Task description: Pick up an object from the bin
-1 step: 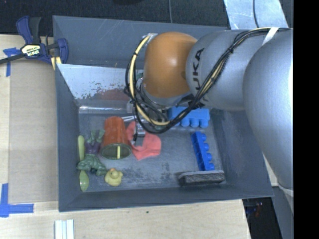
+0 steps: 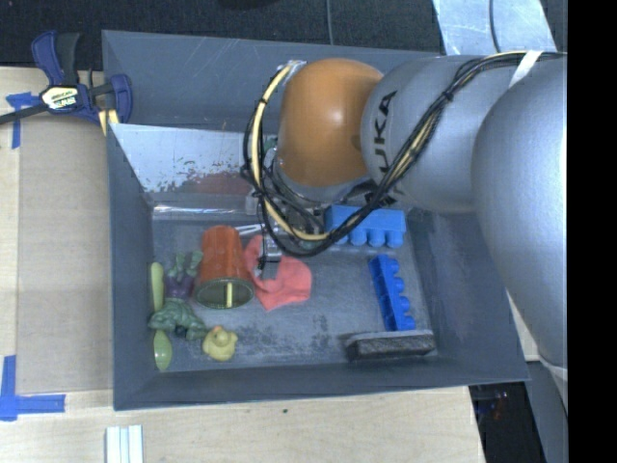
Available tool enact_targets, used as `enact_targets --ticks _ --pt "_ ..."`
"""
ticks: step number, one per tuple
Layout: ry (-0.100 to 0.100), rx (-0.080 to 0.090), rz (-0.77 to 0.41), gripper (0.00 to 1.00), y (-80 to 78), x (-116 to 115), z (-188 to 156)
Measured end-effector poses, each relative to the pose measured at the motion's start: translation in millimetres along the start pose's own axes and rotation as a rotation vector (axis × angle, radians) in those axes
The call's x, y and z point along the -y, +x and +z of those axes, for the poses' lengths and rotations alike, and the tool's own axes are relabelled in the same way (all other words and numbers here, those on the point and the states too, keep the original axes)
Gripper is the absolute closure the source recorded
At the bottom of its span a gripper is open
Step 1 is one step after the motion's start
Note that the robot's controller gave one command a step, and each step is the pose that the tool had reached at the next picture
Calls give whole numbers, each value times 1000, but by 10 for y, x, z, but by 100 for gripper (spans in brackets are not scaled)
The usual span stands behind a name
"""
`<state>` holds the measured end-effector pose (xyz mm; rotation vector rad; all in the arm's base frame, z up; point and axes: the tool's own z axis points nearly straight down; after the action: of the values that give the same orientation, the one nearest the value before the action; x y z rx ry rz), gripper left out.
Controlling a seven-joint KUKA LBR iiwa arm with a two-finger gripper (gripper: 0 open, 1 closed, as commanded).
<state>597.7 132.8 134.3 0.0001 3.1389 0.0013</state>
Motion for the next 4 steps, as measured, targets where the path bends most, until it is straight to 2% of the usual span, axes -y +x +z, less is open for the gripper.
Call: enact_targets --ticks 1,2,3,4 --pt "-1 4 60 0 18 78 548" --pt "-4 10 238 100 206 40 626" --pt "-4 10 239 100 206 40 626" --pt "-6 18 266 100 442 252 619"
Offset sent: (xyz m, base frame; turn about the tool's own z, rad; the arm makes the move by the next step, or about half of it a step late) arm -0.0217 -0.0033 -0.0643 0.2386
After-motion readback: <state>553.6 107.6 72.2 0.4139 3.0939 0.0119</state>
